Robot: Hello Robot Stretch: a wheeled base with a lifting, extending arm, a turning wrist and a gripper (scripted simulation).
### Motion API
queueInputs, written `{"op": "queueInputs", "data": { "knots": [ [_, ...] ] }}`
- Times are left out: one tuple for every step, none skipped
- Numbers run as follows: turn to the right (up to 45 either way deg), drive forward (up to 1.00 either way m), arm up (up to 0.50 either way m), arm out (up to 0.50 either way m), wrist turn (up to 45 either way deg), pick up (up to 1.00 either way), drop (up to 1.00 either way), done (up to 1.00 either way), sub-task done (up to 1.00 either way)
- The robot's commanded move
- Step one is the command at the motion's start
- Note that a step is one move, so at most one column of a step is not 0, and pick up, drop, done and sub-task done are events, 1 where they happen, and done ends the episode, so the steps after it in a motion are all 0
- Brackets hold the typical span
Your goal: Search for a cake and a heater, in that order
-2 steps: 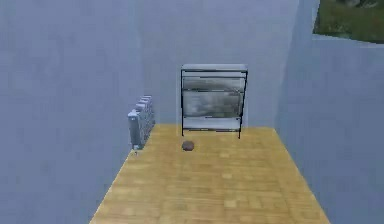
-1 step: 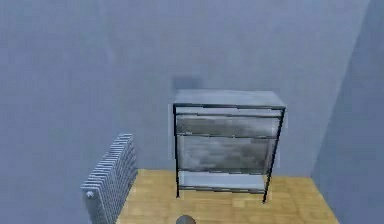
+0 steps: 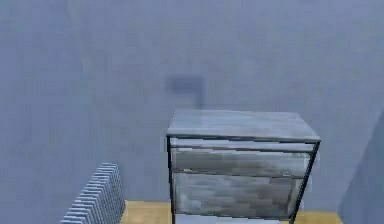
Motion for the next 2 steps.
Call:
{"op": "queueInputs", "data": {
  "knots": [
    [-33.0, 0.0, 0.0, 0.0, 0.0, 0.0, 0.0, 0.0, 0.0],
    [0.0, 0.0, 0.0, 0.0, 0.0, 0.0, 0.0, 1.0, 0.0]
  ]
}}
